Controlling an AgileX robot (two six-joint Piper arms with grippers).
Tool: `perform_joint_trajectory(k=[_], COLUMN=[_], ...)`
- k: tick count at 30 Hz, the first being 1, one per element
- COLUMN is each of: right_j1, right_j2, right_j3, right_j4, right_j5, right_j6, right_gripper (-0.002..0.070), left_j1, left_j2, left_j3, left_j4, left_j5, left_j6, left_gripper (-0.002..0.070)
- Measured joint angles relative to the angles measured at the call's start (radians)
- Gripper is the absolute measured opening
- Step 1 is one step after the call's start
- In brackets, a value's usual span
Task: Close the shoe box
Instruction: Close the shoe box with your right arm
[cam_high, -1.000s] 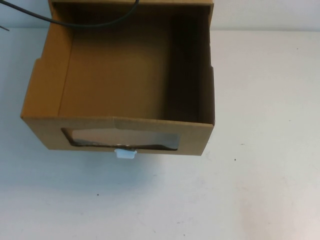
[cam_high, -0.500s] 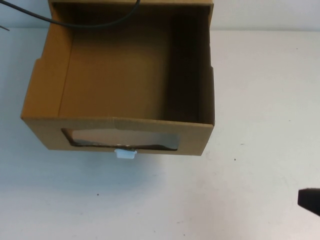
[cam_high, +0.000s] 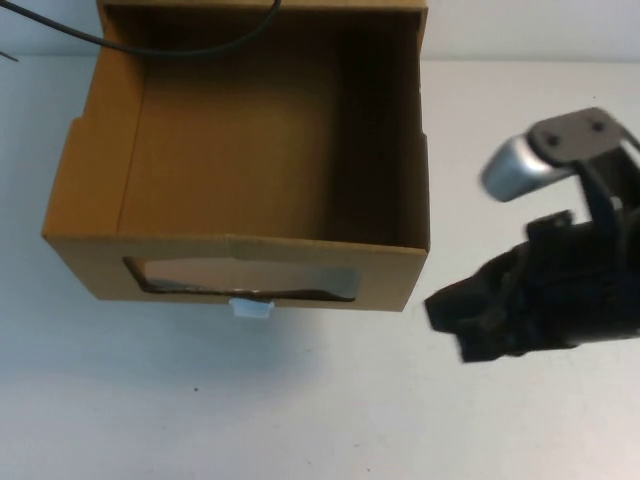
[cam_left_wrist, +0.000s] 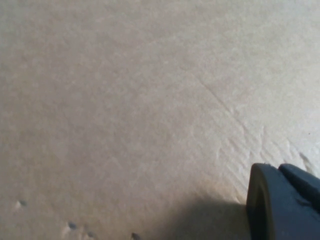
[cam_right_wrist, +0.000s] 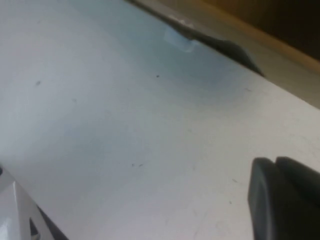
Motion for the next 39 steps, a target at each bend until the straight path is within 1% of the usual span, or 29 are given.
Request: perform_joint_trajectory(k=[4,7,9,14,20,31,39], right_j1=[0.228,0.309,0.323,0.325,0.318,0.229,0.165], right_j2=[0.094,0.153,0.193,0.284,0.376,0.44,0.557], right_j3=[-0.079,-0.124,-0.16,-0.237,-0.313,-0.435,-0.598], right_j4=[-0.181,-0.264,-0.288,-0.334,-0.441,-0.451,-0.429], right_j5=[-0.062,-0.098,-0.114,-0.14,-0.146,-0.163,-0.164], right_j6=[0.174,0.265,0.292,0.314,0.38,0.388,0.37], right_gripper=[-0.0011,-0.0011,-0.0011,-0.0011,-0.0011,-0.0011,-0.0011], left_j1=[0.0,0.0,0.0,0.0,0.0,0.0,0.0], left_j2=[0.0,0.0,0.0,0.0,0.0,0.0,0.0], left_j3=[0.0,0.0,0.0,0.0,0.0,0.0,0.0], left_j4=[-0.002,-0.002,-0.002,-0.002,-0.006,-0.009,-0.011], left_j5=[0.0,0.002,0.001,0.002,0.007,0.012,0.014], left_j6=[0.0,0.0,0.0,0.0,0.0,0.0,0.0], left_gripper=[-0.0002,-0.0002,-0.0002,-0.0002,-0.0002,-0.0002,-0.0002])
